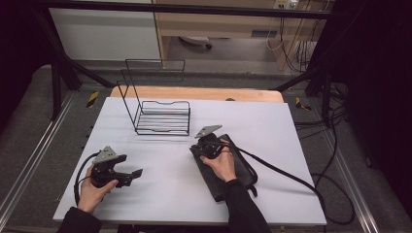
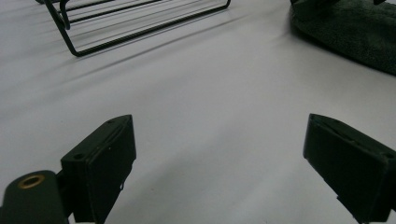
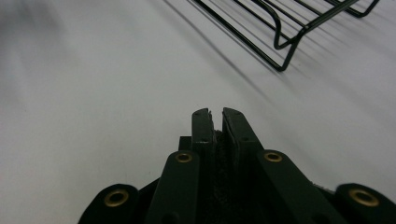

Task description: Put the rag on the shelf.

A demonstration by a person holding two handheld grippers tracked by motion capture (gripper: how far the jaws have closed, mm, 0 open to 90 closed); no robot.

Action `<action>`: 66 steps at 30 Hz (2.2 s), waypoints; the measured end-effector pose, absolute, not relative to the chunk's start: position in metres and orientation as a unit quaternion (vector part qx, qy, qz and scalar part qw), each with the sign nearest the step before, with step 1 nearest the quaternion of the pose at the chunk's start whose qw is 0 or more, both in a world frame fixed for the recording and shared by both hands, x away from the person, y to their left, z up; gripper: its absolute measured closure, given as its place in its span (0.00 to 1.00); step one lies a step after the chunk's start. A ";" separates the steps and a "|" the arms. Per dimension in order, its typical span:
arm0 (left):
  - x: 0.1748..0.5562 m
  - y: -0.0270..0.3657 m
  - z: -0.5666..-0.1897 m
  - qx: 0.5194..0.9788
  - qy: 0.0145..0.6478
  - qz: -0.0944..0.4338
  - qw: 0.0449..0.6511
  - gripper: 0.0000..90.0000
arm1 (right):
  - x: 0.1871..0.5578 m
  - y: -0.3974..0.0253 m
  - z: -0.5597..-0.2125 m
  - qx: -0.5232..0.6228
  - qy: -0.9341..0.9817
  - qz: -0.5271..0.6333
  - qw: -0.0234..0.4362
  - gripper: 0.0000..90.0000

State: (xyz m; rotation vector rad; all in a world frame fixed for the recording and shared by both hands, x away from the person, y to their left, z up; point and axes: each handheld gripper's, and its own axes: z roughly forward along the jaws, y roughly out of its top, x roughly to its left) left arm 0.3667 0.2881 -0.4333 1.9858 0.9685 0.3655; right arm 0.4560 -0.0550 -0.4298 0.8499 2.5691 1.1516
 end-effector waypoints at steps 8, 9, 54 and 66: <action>0.366 0.288 -0.433 0.800 0.387 0.146 0.434 0.10 | 0.461 -0.048 -0.441 0.293 0.864 0.395 0.108 0.75; 0.366 0.288 -0.433 0.800 0.387 0.146 0.434 0.10 | 0.460 -0.048 -0.438 0.296 0.861 0.399 0.108 0.70; 0.365 0.284 -0.434 0.801 0.389 0.142 0.433 0.11 | 0.346 -0.114 -0.444 0.281 0.884 0.351 0.129 0.93; 0.365 0.285 -0.434 0.799 0.391 0.142 0.433 0.11 | 0.351 -0.089 -0.431 0.296 0.857 0.412 0.092 0.94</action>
